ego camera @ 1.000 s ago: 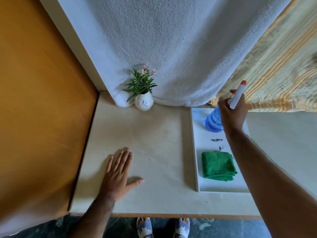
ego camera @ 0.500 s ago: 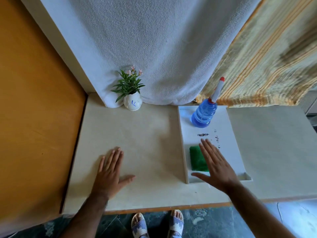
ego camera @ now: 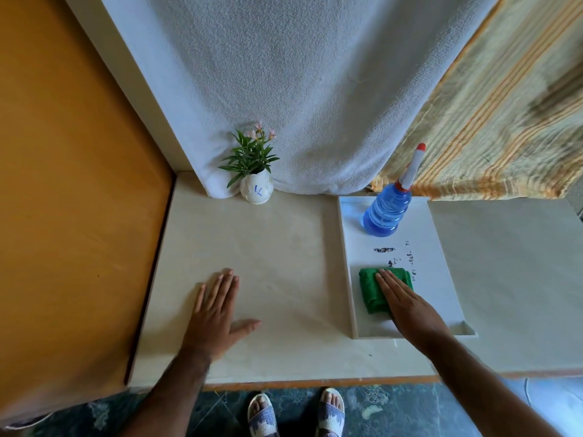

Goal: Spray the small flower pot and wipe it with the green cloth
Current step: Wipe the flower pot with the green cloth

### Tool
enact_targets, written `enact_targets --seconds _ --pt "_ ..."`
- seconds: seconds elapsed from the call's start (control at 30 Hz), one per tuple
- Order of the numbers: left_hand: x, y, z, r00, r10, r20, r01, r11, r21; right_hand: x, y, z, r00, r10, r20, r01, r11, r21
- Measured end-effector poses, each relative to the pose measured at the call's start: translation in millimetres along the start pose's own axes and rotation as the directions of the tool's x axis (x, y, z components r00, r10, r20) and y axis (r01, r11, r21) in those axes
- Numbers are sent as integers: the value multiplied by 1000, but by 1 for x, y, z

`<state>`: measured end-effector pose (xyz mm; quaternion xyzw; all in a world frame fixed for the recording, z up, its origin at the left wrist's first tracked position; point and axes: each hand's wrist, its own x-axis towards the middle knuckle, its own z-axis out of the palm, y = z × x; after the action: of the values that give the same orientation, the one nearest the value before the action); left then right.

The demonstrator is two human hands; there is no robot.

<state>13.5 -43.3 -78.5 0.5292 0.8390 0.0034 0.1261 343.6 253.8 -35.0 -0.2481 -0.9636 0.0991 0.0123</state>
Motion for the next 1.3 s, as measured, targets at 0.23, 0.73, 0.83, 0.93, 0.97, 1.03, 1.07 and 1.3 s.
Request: enact_targets --seconds 0.23,0.73,0.83,0.93,0.97,1.03,1.07,1.3 --pt "-1 1 3 1000 7 0 -7 1000 11 20 -17 -12 972 236 -2 -235 969 76" --pt "-2 -4 19 992 -11 -124 4 999 -54 232 -161 -35 959 -198 -201 230 961 153" --pt "-3 -3 20 989 -14 -150 4 998 -62 256 -169 -29 933 -283 -222 303 951 60" --pt "-3 -3 22 984 -19 -176 6 997 -73 272 -167 -21 901 -351 -254 359 933 -13" --pt "-3 -2 22 984 -20 -179 7 997 -75 275 -165 -19 890 -373 -263 377 925 -38" --pt "-3 -3 22 985 -25 -173 12 997 -75 281 -163 -13 870 -421 -259 417 906 -73" --pt "-2 -4 22 985 -25 -170 12 997 -75 284 -163 -10 864 -440 -246 434 897 -80" --pt "-3 -5 25 984 -33 -172 18 996 -90 278 -157 0 875 -432 -218 439 898 -14"
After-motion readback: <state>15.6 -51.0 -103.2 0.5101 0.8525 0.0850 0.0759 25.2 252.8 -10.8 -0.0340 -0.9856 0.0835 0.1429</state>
